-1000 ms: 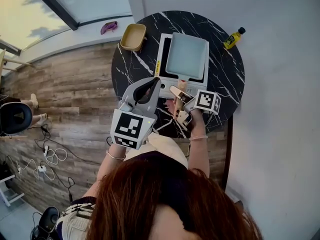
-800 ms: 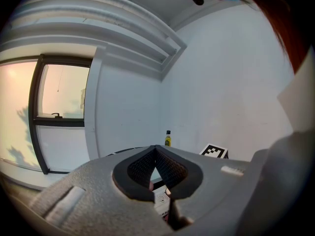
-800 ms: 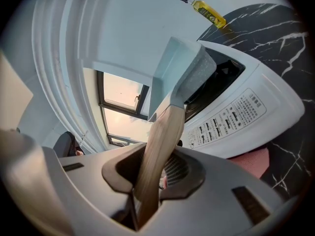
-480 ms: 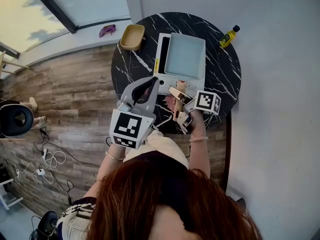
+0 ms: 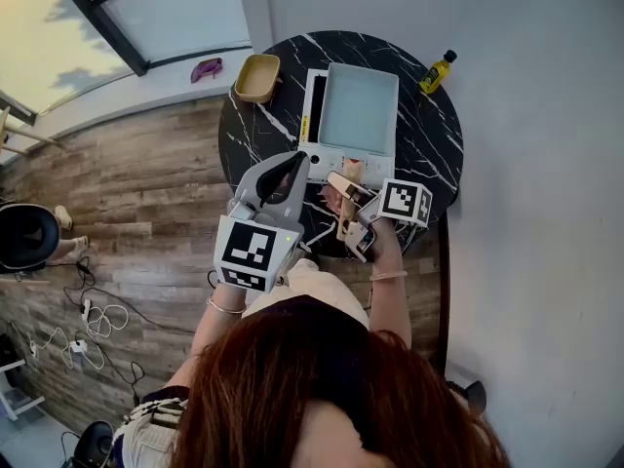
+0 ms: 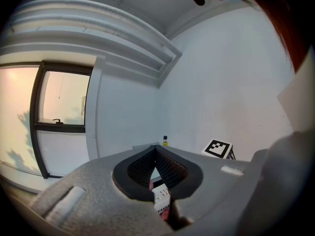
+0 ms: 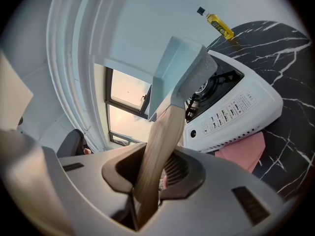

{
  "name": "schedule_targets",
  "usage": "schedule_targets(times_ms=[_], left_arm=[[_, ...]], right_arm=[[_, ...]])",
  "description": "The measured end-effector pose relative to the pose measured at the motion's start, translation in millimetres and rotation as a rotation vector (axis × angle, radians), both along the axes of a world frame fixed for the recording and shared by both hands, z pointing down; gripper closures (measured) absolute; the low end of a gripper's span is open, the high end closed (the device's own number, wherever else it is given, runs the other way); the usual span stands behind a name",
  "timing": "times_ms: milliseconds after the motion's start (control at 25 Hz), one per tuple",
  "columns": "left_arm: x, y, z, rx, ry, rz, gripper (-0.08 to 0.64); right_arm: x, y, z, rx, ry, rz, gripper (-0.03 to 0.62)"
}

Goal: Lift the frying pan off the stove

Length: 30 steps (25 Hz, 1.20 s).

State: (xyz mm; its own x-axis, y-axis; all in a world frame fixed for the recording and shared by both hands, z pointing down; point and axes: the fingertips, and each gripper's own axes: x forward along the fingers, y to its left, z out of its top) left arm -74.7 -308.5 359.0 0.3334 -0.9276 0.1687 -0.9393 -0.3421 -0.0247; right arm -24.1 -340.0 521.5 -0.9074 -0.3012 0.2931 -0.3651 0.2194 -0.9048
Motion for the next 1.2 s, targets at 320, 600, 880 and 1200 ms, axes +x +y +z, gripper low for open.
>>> schedule_targets(times_ms=[320, 600, 880, 1200], left_arm=[[-2.7, 16.7, -13.1, 0.025, 0.006, 0.004, 0.548], [-0.4, 35.3, -26.1, 0.051, 0.012, 0.013, 0.548], [3.0, 55.0, -31.5, 0.065, 0.019, 0.027, 0.548], [2.1, 84.6, -34.3, 0.073, 0.034, 0.032, 0.548]], right_arm=[[-0.1, 16.8, -20.2, 0.023, -0.007, 0.011, 0.492], [0.9, 38.5, -38.3, 0.046, -0.007, 0.009, 0.492], [3.9, 58.1, -56.4, 0.079, -0.011, 0.018, 0.491], [3.8, 89.6, -68.6, 0.097, -0.008, 0.020, 0.491]])
